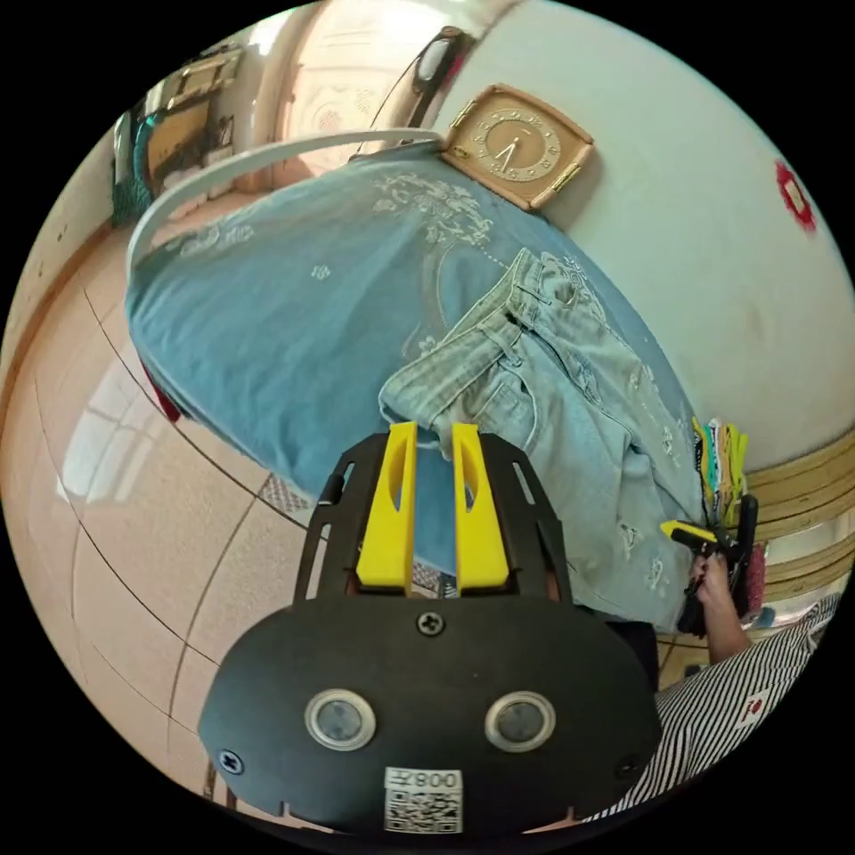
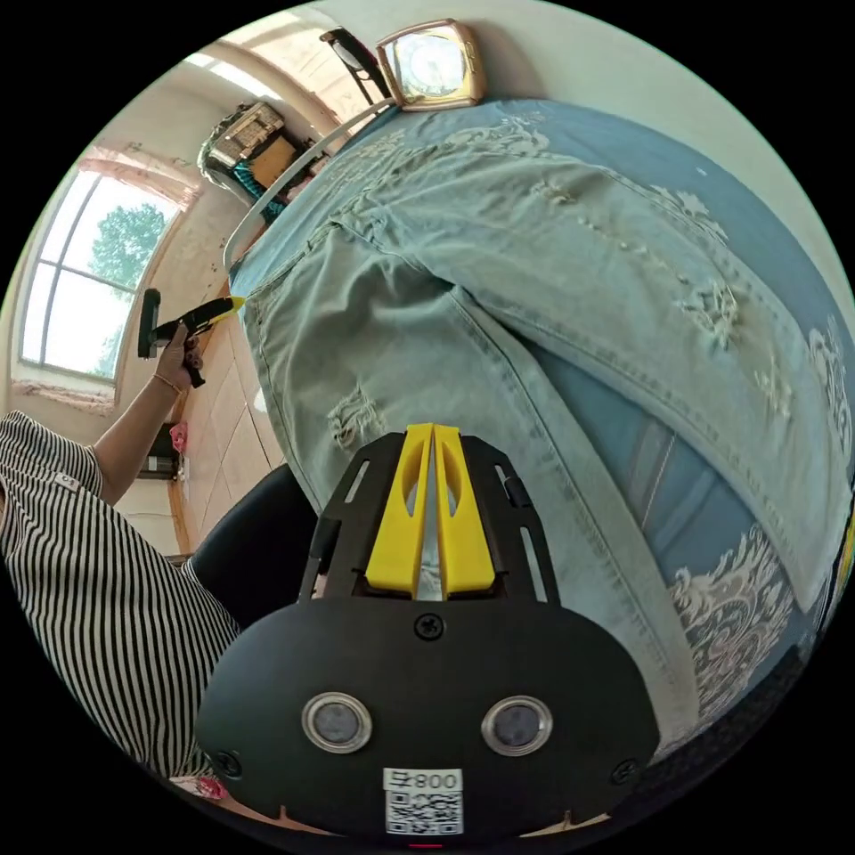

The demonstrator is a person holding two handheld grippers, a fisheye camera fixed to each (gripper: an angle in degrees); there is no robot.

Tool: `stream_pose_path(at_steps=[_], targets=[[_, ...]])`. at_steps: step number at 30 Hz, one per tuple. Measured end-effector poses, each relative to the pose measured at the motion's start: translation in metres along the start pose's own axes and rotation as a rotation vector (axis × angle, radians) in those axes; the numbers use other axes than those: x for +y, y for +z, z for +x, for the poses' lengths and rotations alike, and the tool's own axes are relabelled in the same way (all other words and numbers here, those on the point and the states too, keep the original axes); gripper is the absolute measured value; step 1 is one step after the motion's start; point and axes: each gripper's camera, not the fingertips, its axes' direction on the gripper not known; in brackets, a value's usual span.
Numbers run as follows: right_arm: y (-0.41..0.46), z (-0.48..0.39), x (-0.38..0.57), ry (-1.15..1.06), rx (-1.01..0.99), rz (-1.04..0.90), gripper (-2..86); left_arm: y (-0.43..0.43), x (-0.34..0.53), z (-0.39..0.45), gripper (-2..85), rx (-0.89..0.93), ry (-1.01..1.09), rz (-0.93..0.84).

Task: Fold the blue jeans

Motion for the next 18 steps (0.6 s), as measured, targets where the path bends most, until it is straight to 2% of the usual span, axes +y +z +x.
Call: stream_pose_path(at_steps=[4,8,10,18], targets=[[0.013,0.01,0.066,0.114,0.021,-0.024,0.1,0.026,0.04,-0.033,7.2,0.238,-0.222,-0.091],[0.043,0.012,0.088,0.137,0.093,-0.098,0.2,0.059,0.045,-0.02,2.5,0.397,-0.249,-0.109],[0.066,0.016,0.094,0.144,0.107,-0.172,0.2,0.063,0.043,-0.01,1.4,0.366,-0.255,-0.12],[0.097,0.026,0.128,0.156,0.094,-0.171,0.2,0.047,0.046,0.02,0.2,0.375,-0.256,-0.042]])
